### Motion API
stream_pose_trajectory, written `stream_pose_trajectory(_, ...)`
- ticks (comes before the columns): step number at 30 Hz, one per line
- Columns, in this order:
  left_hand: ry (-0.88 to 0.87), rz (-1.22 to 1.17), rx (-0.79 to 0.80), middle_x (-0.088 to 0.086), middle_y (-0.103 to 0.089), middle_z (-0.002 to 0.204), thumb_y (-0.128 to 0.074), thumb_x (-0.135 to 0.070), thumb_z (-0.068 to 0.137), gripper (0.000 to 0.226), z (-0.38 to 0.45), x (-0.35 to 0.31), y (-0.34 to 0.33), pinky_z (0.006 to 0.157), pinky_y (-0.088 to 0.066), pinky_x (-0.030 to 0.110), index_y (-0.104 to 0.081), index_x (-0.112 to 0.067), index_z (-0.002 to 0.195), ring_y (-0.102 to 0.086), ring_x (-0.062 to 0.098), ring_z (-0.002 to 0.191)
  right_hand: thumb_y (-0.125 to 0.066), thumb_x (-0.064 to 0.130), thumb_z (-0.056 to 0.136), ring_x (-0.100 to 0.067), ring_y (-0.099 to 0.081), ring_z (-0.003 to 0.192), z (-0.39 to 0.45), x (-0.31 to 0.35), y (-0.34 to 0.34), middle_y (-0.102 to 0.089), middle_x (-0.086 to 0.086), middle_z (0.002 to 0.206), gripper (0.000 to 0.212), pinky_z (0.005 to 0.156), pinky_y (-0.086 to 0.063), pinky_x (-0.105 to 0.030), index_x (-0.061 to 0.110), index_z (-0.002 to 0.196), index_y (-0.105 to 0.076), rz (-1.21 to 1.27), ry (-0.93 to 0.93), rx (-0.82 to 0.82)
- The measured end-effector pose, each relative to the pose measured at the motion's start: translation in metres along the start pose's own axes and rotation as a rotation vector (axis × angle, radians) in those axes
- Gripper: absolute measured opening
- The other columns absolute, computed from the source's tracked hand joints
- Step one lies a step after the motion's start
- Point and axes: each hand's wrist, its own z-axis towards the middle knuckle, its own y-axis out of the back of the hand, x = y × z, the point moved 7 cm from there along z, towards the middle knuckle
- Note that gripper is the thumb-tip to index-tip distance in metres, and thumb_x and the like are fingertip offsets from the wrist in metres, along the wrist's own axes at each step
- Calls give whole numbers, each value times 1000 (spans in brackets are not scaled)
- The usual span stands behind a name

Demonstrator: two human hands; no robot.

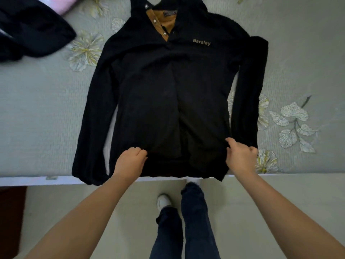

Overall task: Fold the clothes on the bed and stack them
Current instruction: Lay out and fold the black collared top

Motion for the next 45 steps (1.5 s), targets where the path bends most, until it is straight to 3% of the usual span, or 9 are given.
stream_pose_trajectory(6,60,-71,-56,13,-57,56,-82,15,48,29,-33,13,4,41,-48,29,-64,5,68,-55,28,44,-63,23,75,-40,-64,82,-37,14,16,-65,-25,91,32,75,-49,-51,-1,94,-70,-117,198,-256)
stream_pose_trajectory(9,48,34,15,16,-57,58,-83,17,39,43,-51,16,-1,41,-46,26,-68,9,79,-56,29,46,-81,47,51,-29,-69,78,-60,50,-12,-69,-16,89,57,70,-53,-44,7,90,-73,-231,510,-73)
stream_pose_trajectory(12,98,102,205,20,-57,86,-67,16,65,40,-52,21,-11,58,-48,29,-61,10,104,-56,30,75,-94,23,27,-29,-65,62,-57,60,-29,-67,-14,76,66,50,-51,-30,3,86,-72,-222,519,106)
stream_pose_trajectory(16,173,102,250,15,-47,98,-48,10,81,25,-46,25,-6,58,-31,30,-54,0,103,-38,20,80,-53,6,88,-23,-52,108,-50,49,-33,-49,-12,125,51,82,-45,-30,3,137,-38,-260,597,258)
stream_pose_trajectory(21,80,68,40,21,-50,56,-69,25,47,25,-49,8,27,40,-31,24,-59,8,61,-49,32,43,-77,-23,36,-27,-53,38,-70,20,19,-60,-21,65,53,31,-36,-19,-7,86,-71,-113,572,97)
stream_pose_trajectory(28,53,250,256,21,-54,74,-72,21,49,38,-82,18,15,43,-36,29,-63,5,83,-55,34,61,-80,-22,16,-31,-49,34,-100,-27,14,-57,-21,60,63,28,-35,-22,-8,77,-71,-305,549,168)
stream_pose_trajectory(34,106,397,536,3,-42,116,-45,-4,87,41,-97,27,-30,68,-35,24,-40,-17,125,-44,19,105,-47,2,86,-23,-46,111,-105,-45,-31,-41,-7,125,48,76,-36,-27,12,132,-37,-548,453,449)
stream_pose_trajectory(40,175,498,654,4,-43,123,-46,-12,88,36,-87,29,-48,88,-36,29,-44,-18,124,-41,22,116,-40,8,89,-25,-38,122,-93,-34,-50,-41,-8,131,44,95,-35,-32,13,132,-38,-648,306,526)
stream_pose_trajectory(45,164,309,430,5,-55,105,-39,-15,91,21,-67,18,-23,67,-31,28,-54,-11,105,-52,23,98,-40,10,90,-24,-34,123,-84,33,-32,-37,-6,133,36,89,-35,-32,11,125,-46,-513,549,389)
